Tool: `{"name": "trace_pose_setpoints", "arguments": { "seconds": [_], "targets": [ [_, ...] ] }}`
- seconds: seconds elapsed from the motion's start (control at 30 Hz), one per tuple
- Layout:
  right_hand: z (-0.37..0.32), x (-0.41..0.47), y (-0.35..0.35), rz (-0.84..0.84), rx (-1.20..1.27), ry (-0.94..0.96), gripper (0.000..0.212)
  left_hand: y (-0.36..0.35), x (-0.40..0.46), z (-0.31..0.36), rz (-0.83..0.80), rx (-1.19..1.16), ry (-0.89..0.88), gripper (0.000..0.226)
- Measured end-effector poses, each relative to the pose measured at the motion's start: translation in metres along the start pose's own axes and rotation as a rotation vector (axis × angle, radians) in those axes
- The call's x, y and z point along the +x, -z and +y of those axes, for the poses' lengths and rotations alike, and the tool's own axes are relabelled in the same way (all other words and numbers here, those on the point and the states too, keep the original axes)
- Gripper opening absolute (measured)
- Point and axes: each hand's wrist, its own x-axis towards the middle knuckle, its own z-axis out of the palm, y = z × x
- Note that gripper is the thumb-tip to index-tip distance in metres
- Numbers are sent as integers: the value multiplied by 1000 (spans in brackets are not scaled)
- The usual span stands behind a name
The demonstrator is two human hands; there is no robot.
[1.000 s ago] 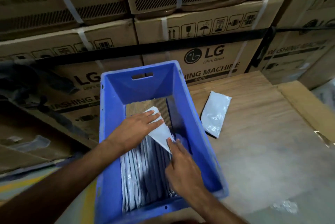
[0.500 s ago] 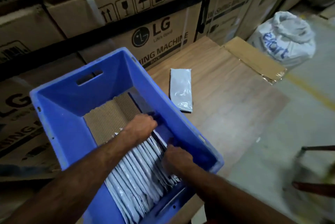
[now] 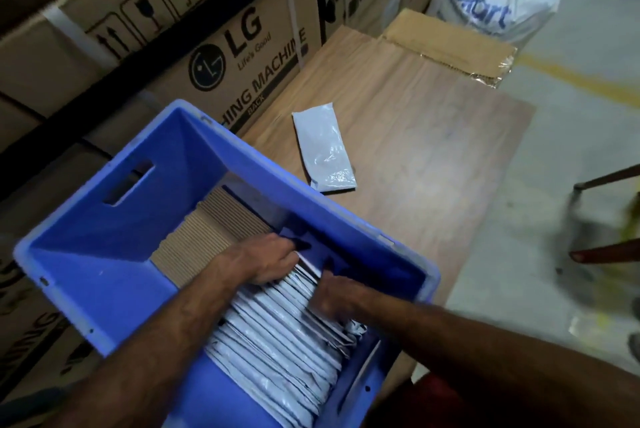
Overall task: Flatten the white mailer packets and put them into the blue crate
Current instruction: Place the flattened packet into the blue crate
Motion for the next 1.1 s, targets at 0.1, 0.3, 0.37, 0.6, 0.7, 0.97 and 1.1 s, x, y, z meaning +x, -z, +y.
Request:
{"name": "trace_pose_setpoints", "arguments": {
  "seconds": [0.1,0.3,0.37,0.6,0.7,0.97,1.1],
  "targets": [
    [-2,-2,7,-69,-25,75,36,5,6,4,-33,-7,56,40],
    [3,-7,13,-111,-19,43,36,13,7,11,-78,50,83,47],
    [0,-9,10,-81,-57,19,39,8,7,13,-43,124,40,46],
    [-4,-7,-19,44,-326,-132,100,-28,-12,9,35,203,-93,81],
    [-6,-6,-19,29,-324,-144,101,-37,-10,4,47,180,-84,84],
    [-9,-20,-4,2,-340,-107,96,-23,-19,23,145,115,39,91],
    [-9,-42,-5,84,-472,24,105,-19,-43,23,243,-10,159,85]
  ]
}}
